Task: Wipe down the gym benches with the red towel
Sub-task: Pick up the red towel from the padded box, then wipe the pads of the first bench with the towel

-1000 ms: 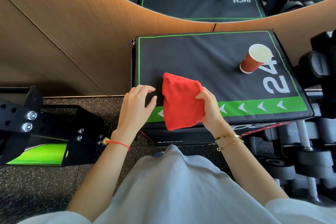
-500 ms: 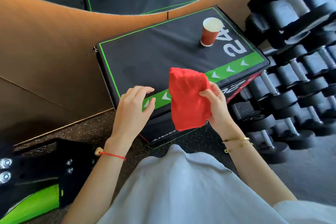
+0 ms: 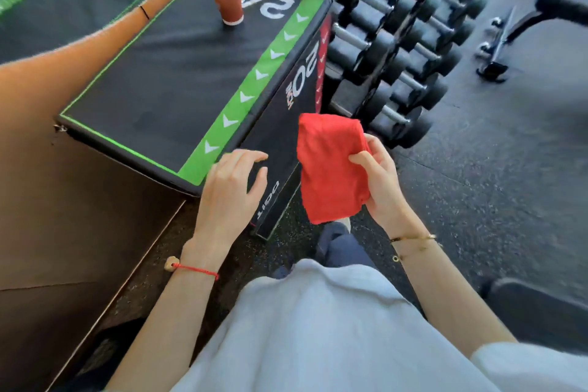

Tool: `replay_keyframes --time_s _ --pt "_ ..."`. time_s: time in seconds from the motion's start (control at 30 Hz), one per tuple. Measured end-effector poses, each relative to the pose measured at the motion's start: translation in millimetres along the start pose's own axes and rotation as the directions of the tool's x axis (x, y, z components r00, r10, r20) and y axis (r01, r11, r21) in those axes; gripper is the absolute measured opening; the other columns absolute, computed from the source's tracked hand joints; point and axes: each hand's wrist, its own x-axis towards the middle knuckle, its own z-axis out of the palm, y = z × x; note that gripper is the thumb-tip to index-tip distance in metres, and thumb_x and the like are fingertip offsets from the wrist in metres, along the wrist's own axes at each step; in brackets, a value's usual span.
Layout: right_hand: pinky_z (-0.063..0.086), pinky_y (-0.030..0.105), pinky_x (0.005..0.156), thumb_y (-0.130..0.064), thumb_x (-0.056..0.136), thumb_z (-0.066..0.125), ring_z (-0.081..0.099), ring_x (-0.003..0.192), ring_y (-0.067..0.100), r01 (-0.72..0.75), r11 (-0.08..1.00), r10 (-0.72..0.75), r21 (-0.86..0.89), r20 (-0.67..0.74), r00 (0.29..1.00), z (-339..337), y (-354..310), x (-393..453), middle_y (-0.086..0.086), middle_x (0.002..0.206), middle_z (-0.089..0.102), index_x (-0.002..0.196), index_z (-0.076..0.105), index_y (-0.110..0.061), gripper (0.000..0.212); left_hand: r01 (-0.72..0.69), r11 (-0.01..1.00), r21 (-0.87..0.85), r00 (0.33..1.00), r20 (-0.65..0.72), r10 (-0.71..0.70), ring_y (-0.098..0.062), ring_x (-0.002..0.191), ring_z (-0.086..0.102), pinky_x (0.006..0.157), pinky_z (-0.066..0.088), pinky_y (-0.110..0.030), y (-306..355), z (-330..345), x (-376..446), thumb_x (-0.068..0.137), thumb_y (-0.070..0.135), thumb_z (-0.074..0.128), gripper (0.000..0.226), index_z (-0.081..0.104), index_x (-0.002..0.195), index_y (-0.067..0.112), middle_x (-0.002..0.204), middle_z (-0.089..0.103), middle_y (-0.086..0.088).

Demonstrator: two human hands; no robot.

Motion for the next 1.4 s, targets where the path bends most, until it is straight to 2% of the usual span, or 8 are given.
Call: replay_keyframes --time_s 0.1,0.23,0.43,0.67,0.83,1.07,1.23,1.4 --pt "0.050 0.021 0.071 0.007 0.088 0.047 0.061 0.079 0.006 0.026 1.000 -0.027 -0.010 -0.107 0.994 -30 7 -37 -0.003 0.090 0.066 0.103 0.059 -0.018 0.032 -0.102 0.995 -0.011 0.993 0.058 0.103 -0.021 0.109 0.058 0.096 0.046 -0.042 22 10 -9 0.095 0.020 0.055 0.023 0.062 0.117 0.017 0.116 0.064 0.001" --pt "0.050 0.017 0.063 0.004 0.088 0.048 0.062 0.072 0.002 0.061 0.998 -0.055 0.017 -0.244 0.968 -73 17 -87 -0.012 0.081 0.070 0.103 0.059 -0.020 0.030 -0.236 0.970 -0.065 0.961 0.129 0.243 -0.019 0.106 0.058 0.094 0.045 -0.039 61 27 -21 0.095 0.021 0.055 0.022 0.062 0.116 0.017 0.114 0.064 0.002" --pt "0.050 0.016 0.066 -0.010 0.076 0.055 0.064 0.078 0.002 0.114 0.993 -0.088 0.037 -0.419 0.904 -137 27 -157 -0.011 0.089 0.070 0.105 0.059 -0.021 0.031 -0.365 0.920 -0.139 0.902 0.191 0.387 -0.018 0.106 0.059 0.094 0.042 -0.034 130 58 -52 0.095 0.020 0.055 0.022 0.064 0.116 0.017 0.114 0.065 0.002" --pt "0.050 0.015 0.069 -0.009 0.077 0.055 0.064 0.082 0.001 0.142 0.990 -0.112 0.009 -0.566 0.817 -240 36 -255 -0.012 0.092 0.072 0.107 0.058 -0.021 0.033 -0.479 0.847 -0.231 0.810 0.254 0.528 -0.025 0.104 0.060 0.093 0.046 -0.045 232 112 -114 0.095 0.018 0.055 0.022 0.064 0.115 0.013 0.111 0.066 -0.002" --pt "0.048 0.019 0.077 0.003 0.084 0.054 0.059 0.085 0.006 0.071 0.994 -0.109 -0.086 -0.620 0.777 -334 42 -327 0.004 0.101 0.065 0.116 0.054 -0.011 0.034 -0.499 0.827 -0.257 0.788 0.262 0.557 -0.026 0.102 0.060 0.089 0.047 -0.043 311 163 -180 0.095 0.019 0.056 0.020 0.064 0.112 0.012 0.109 0.066 -0.003" --pt "0.045 0.019 0.076 0.011 0.089 0.047 0.055 0.084 0.007 -0.039 0.984 -0.080 -0.172 -0.632 0.771 -453 54 -392 0.006 0.101 0.060 0.121 0.049 0.001 0.033 -0.456 0.849 -0.269 0.804 0.284 0.522 -0.028 0.104 0.059 0.091 0.047 -0.046 400 232 -263 0.096 0.019 0.055 0.020 0.065 0.111 0.011 0.109 0.066 -0.004" --pt "0.045 0.015 0.076 0.010 0.090 0.047 0.054 0.084 0.005 -0.073 0.986 -0.045 -0.152 -0.652 0.757 -508 59 -407 0.007 0.104 0.058 0.119 0.048 -0.004 0.032 -0.450 0.861 -0.237 0.810 0.297 0.505 -0.026 0.106 0.058 0.089 0.043 -0.040 435 265 -290 0.095 0.019 0.055 0.022 0.065 0.113 0.012 0.111 0.067 -0.004" --pt "0.046 0.014 0.078 0.011 0.089 0.047 0.055 0.087 0.006 -0.093 0.976 -0.065 -0.195 -0.675 0.734 -552 76 -393 0.010 0.108 0.058 0.120 0.048 0.000 0.033 -0.467 0.860 -0.206 0.790 0.339 0.511 -0.027 0.110 0.057 0.090 0.044 -0.041 455 309 -283 0.094 0.019 0.055 0.025 0.062 0.116 0.013 0.115 0.065 -0.004"
